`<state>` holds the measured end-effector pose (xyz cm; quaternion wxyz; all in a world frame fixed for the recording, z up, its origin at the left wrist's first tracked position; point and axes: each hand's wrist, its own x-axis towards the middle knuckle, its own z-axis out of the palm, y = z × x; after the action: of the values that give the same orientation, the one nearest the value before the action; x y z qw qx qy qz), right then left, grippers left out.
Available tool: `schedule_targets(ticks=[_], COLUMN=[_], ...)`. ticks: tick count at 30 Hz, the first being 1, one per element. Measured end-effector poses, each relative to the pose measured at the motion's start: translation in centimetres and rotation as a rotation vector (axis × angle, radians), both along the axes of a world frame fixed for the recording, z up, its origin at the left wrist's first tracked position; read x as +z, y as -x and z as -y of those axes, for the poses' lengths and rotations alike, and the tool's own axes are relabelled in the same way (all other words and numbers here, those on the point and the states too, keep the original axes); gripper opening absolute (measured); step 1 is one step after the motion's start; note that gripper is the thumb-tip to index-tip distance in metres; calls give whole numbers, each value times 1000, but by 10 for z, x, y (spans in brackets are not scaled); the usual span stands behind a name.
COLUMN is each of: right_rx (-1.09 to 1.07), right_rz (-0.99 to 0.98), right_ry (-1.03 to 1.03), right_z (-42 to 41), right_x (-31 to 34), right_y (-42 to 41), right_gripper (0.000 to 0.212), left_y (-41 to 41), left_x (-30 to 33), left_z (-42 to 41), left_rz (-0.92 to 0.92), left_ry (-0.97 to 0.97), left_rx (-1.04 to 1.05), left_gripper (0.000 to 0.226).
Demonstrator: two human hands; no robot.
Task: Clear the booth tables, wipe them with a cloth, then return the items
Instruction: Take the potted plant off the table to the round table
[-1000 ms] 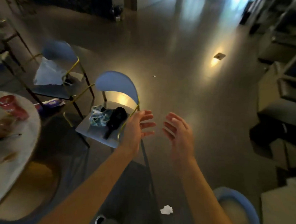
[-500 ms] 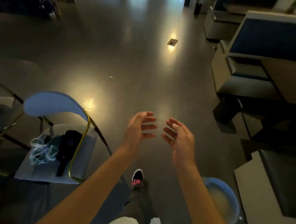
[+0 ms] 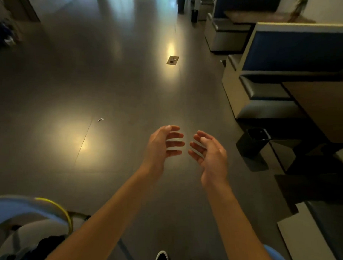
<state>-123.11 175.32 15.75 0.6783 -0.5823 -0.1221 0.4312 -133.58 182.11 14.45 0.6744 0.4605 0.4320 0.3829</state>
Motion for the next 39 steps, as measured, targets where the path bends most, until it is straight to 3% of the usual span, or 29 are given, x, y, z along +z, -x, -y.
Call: schedule_targets(ticks=[11, 16, 28, 39], right_rx=[-149, -115, -57, -151], right_rz=[87, 95, 177, 218], right_ry=[-46, -95, -77, -70], right_z=[-215, -327, -565, -845], right_x=[-28, 0, 10, 23], right_y=[-192, -282, -436, -565], right_gripper=[20, 19, 20, 20], left_y=[-204, -292, -422, -560], left_x=[-4, 29, 28, 37], left_z=[-227, -334, -573, -861], left_rz=[16, 37, 67, 87], left_ry=[1, -14, 2, -20], left_rx=[-99, -79, 11, -105], left_gripper=[36, 37, 38, 43])
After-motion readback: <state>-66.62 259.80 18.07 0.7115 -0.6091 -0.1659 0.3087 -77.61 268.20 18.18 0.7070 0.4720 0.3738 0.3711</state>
